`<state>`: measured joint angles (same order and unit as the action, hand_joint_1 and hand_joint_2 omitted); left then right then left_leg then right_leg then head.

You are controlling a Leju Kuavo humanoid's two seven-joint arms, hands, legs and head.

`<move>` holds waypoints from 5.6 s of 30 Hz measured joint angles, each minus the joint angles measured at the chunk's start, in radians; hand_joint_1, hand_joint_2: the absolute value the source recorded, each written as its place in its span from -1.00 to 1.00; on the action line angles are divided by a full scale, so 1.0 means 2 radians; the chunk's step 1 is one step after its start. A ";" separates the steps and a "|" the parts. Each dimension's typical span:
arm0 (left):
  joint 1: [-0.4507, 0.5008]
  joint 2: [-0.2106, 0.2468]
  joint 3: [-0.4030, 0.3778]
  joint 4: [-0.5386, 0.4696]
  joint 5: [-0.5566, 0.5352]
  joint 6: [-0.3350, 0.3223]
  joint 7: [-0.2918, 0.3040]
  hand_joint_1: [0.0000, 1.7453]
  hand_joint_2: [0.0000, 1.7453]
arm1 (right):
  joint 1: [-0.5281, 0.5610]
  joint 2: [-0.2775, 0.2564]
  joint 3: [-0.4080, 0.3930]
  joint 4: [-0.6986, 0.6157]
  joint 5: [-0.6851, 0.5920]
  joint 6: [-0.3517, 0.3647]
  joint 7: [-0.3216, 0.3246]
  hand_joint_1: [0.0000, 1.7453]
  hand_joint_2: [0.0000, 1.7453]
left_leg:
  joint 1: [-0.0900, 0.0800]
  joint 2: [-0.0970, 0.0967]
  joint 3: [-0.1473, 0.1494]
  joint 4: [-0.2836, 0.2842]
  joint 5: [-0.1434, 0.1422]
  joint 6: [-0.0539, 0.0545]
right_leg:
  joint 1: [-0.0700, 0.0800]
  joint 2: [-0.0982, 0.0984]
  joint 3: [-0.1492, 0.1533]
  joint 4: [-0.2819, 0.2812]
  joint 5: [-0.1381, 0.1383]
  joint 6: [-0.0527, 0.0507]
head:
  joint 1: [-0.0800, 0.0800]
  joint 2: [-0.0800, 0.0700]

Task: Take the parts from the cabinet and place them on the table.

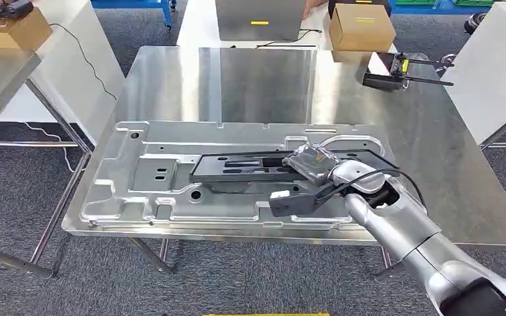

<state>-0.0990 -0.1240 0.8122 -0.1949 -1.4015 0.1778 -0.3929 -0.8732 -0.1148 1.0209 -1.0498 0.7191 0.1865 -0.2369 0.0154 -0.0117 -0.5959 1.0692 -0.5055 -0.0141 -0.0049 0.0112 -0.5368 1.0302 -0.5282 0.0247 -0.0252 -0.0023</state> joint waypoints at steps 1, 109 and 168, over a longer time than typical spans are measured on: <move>0.000 0.000 0.000 0.000 0.001 0.000 0.002 -1.00 1.00 | -0.001 0.000 0.004 0.000 -0.002 0.000 0.000 1.00 1.00 | 0.000 0.000 0.000 0.000 0.000 0.000 | 0.000 0.000 0.000 0.000 0.000 0.000 | 0.000 0.000; 0.006 0.005 0.007 0.000 0.020 0.018 -0.007 -1.00 -1.00 | 0.118 0.003 -0.081 -0.241 0.237 -0.278 0.080 -1.00 -1.00 | 0.004 0.001 -0.006 0.004 0.004 -0.001 | -0.010 -0.003 -0.041 0.013 0.027 0.013 | -0.017 0.000; 0.003 0.004 0.007 0.000 0.019 0.018 0.000 -1.00 -1.00 | 0.122 0.005 -0.079 -0.241 0.216 -0.278 0.073 -1.00 -1.00 | 0.003 0.001 0.010 0.001 -0.004 -0.008 | -0.002 -0.008 -0.038 0.007 0.036 0.001 | -0.012 0.000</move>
<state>-0.0925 -0.1152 0.8270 -0.1949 -1.3638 0.2136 -0.3937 -0.6286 -0.1049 0.8625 -1.5309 1.1509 -0.3700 -0.0908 0.0211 -0.0096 -0.5769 1.0716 -0.5145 -0.0305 -0.0088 -0.0041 -0.6123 1.0442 -0.4553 0.0268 -0.0496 -0.0023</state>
